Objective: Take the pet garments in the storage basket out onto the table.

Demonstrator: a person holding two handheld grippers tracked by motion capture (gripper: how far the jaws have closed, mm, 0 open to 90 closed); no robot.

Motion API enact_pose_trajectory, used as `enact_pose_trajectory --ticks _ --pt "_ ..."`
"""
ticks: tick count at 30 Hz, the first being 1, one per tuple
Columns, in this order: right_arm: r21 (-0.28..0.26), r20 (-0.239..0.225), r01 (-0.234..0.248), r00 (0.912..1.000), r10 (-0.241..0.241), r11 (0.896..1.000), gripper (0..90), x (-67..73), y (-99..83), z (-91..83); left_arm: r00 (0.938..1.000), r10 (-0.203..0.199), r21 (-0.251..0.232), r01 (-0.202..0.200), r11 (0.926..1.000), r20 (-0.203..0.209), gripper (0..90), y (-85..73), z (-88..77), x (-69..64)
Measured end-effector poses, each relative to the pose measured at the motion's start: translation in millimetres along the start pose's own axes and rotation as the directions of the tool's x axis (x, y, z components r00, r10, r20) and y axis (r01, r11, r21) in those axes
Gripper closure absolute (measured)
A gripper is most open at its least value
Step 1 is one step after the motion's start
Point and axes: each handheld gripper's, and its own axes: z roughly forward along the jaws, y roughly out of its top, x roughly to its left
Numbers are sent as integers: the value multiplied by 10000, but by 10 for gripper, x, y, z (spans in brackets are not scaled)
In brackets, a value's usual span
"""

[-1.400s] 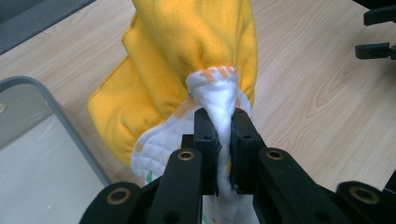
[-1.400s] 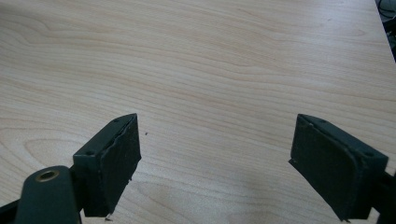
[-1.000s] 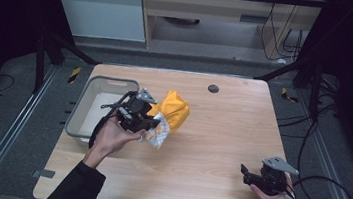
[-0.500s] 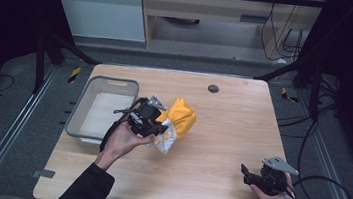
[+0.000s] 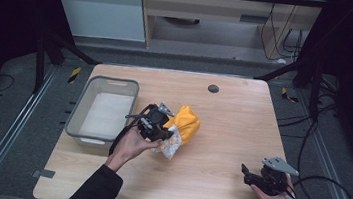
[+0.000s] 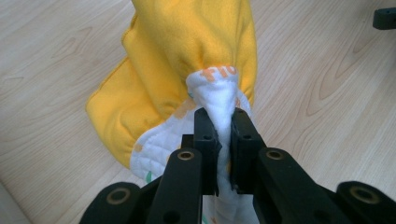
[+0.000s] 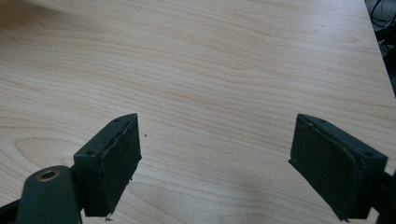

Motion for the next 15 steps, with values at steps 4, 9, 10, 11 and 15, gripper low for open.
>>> enact_pose_trajectory --ticks 4,9,10,11,15 --pt "-9 62 86 9999 -86 10000 159 -7 -4 5 10000 31 122 -31 9999 1 837 -6 73 -15" --pt "25 57 86 9999 -86 10000 160 -6 -6 7 10000 56 246 -57 9997 38 837 -31 171 -31" --pt "30 56 85 9999 -85 10000 160 -6 -6 7 10000 45 277 -47 9996 54 837 -37 193 -37" --pt "28 58 77 10000 -77 10000 160 -5 -7 6 10000 81 310 -82 9995 23 837 -43 220 -44" --pt "35 51 28 10000 -28 10000 161 0 -7 3 9999 116 381 -117 9992 32 836 -54 287 -63"
